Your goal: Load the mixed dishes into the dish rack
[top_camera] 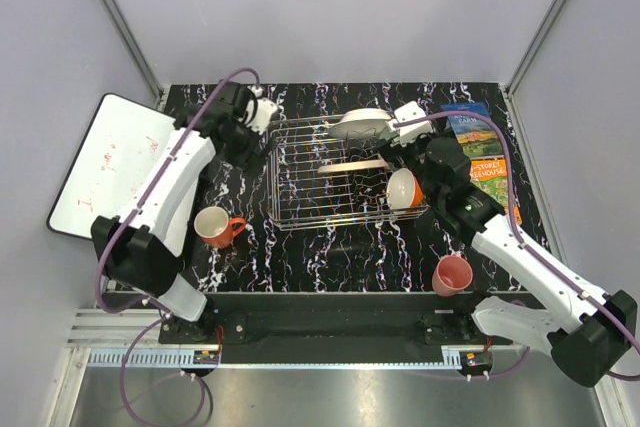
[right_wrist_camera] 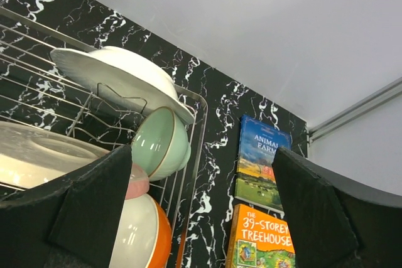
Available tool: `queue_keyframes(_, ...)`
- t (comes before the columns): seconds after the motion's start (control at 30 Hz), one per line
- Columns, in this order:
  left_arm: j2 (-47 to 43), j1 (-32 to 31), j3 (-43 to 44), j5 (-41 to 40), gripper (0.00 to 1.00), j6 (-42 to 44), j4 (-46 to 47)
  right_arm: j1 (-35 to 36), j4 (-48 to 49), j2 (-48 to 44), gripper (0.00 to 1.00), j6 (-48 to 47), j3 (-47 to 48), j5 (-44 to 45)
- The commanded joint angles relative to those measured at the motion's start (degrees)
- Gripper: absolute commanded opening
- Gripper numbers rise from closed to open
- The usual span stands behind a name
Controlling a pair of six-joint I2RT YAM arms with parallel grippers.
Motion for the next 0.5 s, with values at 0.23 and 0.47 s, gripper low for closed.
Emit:
queue_keyframes(0.23,-15.2,11.3,0.1,12.4,0.94,7.1,-13.8,-0.1,0.3,-5.2,1.0,6.9,0.9,-2.7)
queue_keyframes(0.47,-32.0,11.3,-22.0,2.6,0.99,13.4,-4.8,-0.2,1.6,-5.9,1.0,7.4,0.0,-2.5)
